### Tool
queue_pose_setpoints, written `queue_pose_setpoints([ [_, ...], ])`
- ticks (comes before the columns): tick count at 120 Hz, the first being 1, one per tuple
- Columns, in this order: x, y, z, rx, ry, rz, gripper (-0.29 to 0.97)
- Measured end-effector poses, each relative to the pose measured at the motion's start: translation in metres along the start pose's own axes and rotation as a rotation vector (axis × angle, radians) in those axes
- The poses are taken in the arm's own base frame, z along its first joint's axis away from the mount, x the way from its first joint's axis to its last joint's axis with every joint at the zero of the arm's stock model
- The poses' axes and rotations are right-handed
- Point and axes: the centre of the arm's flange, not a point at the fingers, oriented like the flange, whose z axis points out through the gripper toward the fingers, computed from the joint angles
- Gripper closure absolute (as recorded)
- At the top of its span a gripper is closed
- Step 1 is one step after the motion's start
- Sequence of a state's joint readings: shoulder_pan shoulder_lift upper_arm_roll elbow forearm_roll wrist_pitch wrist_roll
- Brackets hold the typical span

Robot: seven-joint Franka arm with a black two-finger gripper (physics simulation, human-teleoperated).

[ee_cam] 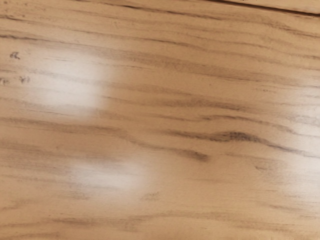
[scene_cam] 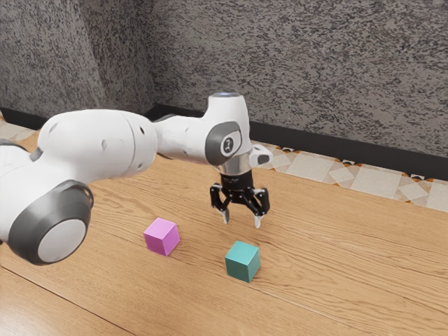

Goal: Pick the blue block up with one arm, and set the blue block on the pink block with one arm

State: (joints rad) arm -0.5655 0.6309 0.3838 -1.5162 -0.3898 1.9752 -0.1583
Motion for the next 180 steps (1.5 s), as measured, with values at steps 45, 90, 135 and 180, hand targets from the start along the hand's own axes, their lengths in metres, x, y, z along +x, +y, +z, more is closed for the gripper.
queue_pose_setpoints([
  [45,-0.028,0.025,0.02,-0.011,0.034,0.124,0.09],
  [90,-0.058,0.024,0.029,-0.038,0.0,0.232,0.1],
  [135,-0.078,0.024,0.042,0.023,-0.018,0.273,0.1],
  [180,-0.08,0.034,0.047,0.066,0.024,0.2,0.1],
])
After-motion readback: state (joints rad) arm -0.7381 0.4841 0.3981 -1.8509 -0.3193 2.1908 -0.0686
